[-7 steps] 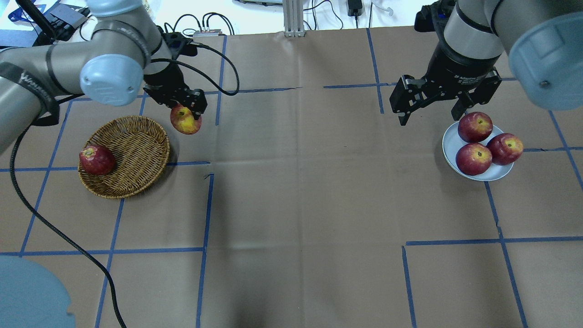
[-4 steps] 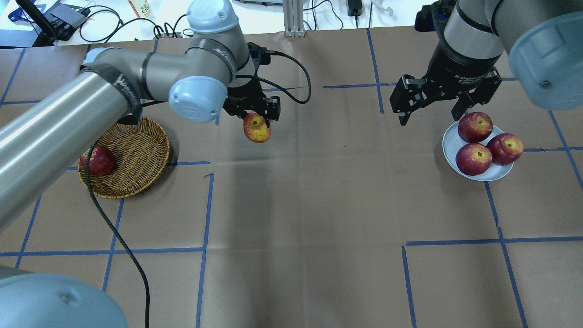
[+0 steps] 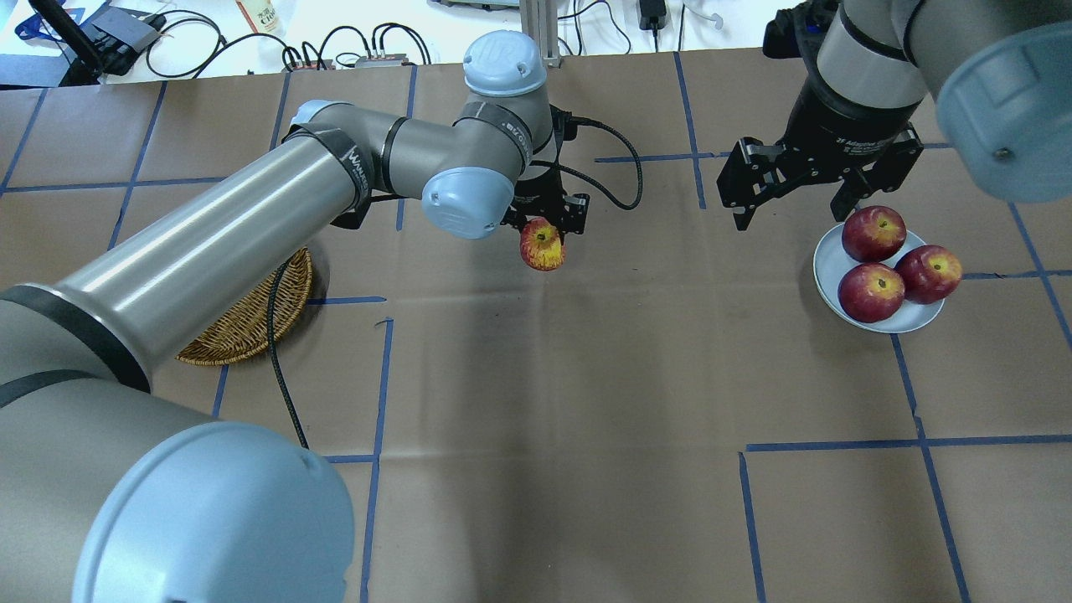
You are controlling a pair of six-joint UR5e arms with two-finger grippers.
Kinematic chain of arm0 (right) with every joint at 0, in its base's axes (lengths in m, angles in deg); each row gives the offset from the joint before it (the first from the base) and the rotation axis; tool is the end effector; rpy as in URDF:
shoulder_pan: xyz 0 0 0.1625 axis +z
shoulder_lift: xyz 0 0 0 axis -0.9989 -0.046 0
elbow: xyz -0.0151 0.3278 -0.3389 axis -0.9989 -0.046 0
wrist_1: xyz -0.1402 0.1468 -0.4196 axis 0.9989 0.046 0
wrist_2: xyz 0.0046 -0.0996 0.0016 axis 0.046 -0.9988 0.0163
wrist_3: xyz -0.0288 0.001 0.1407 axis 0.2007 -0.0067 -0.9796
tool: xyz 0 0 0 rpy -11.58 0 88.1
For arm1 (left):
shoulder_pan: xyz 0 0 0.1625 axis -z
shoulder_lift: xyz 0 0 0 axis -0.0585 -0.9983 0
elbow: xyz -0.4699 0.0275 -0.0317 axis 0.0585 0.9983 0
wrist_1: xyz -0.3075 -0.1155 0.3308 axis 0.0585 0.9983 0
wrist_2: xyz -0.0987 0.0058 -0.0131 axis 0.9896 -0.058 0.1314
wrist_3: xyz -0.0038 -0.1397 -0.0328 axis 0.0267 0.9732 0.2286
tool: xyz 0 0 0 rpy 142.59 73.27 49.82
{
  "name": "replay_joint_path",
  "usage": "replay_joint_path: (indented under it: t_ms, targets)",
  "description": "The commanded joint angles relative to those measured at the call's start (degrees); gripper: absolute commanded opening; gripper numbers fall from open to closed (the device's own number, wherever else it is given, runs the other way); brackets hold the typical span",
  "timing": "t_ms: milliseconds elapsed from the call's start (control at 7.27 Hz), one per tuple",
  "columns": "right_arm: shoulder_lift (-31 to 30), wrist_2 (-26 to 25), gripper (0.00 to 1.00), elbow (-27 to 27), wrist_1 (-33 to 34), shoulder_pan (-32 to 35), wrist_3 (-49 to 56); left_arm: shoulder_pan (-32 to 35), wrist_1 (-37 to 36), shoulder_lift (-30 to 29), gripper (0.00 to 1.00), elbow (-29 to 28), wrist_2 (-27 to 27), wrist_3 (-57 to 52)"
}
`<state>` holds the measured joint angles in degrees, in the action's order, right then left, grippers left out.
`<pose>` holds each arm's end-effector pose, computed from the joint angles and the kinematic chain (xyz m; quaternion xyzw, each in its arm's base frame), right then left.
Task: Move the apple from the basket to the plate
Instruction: 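Carry the apple with the left gripper to the table center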
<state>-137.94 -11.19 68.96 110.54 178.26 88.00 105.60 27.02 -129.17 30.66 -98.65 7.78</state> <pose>0.1424 -0.5239 0.4803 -0.0307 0.9994 0.0122 0.0033 -0.3873 -0.6812 0.1986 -0.1200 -0.9919 -0.0026 0.0413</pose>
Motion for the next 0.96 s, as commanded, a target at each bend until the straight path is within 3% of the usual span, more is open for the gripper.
replay_joint_path:
  t_ms: [0, 550, 825]
  targets:
    - [0.0, 0.0, 1.0, 0.0, 0.0, 0.1, 0.0, 0.6, -1.0, -0.6, 0.58, 0.6, -0.3, 0.3]
    - [0.0, 0.0, 1.0, 0.0, 0.0, 0.1, 0.0, 1.3, -1.9, -1.8, 0.62, 1.1, -1.0, 0.3]
    - [0.0, 0.0, 1.0, 0.0, 0.0, 0.0, 0.0, 1.3, -2.2, -1.9, 0.75, 1.2, -0.9, 1.5]
